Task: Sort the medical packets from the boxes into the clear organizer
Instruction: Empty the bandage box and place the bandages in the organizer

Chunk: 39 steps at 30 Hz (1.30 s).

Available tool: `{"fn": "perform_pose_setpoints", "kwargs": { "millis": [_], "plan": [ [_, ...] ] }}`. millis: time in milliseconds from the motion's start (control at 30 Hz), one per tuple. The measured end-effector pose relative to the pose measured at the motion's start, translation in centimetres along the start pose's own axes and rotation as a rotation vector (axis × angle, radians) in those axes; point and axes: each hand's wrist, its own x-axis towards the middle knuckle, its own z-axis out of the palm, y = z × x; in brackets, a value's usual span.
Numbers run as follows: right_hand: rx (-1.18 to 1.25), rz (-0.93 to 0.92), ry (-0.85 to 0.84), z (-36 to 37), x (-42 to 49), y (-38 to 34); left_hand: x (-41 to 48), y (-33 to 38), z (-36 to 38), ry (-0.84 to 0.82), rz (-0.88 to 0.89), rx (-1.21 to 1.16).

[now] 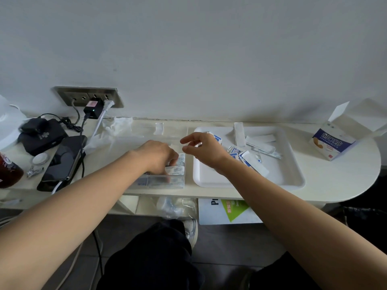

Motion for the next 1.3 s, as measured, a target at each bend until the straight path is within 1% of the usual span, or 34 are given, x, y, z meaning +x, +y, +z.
{"fn": "perform_pose_setpoints", "kwargs": {
  "millis": [233,367,467,500,567,633,667,700,767,867,933,1100,1200,1300],
  "plan": [
    [-0.027,0.006,-0.032,0.1,-0.1,0.3,0.0,-0.1,0.0,0.014,0.048,0.065],
    [-0.021,0.005,-0.049,0.0,-0.2,0.2,-0.1,-0.2,0.4,0.032,0.046,0.052],
    [0.025,-0.006,-0.055,-0.9,-0.5,0.1,-0.6,-0.5,-0.2,0.098,0.030,-0.011],
    [0.038,-0.011,-0.027,-1.7,-0.7,0.2,-0.8,-0.6,-0.6,0.142,0.010,-0.062],
    [0.003,-0.004,0.066,-3.5,-0.8,0.8,-0.9,-0.8,-1.5,0.299,-0.039,-0.238],
    [-0.116,0.032,0.185,-5.7,-1.0,1.8,-0.3,0.2,-2.7,0.526,-0.059,-0.422],
    [-0.183,0.062,0.241,-6.9,-1.1,2.6,0.2,1.3,-3.4,0.611,-0.045,-0.481],
    [-0.254,0.099,0.281,-7.9,-1.3,3.4,0.6,2.6,-4.0,0.647,-0.021,-0.525],
    [-0.407,0.206,0.295,-10.2,-2.2,5.1,1.9,5.8,-4.9,0.608,0.043,-0.571],
    [-0.599,0.351,0.161,-12.0,-4.0,7.4,4.0,9.7,-4.4,0.485,0.076,-0.523],
    [-0.661,0.387,0.105,-12.1,-4.9,8.5,5.4,11.4,-3.2,0.443,0.033,-0.517],
    [-0.592,0.330,0.158,-12.5,-5.0,9.5,7.8,13.4,-0.9,0.363,-0.102,-0.476],
    [-0.497,0.304,0.170,-13.3,-4.9,9.5,8.4,13.3,-0.3,0.390,-0.127,-0.449],
    [-0.423,0.288,0.178,-14.0,-4.9,9.6,8.6,13.3,-0.2,0.445,-0.138,-0.476]
  ]
}}
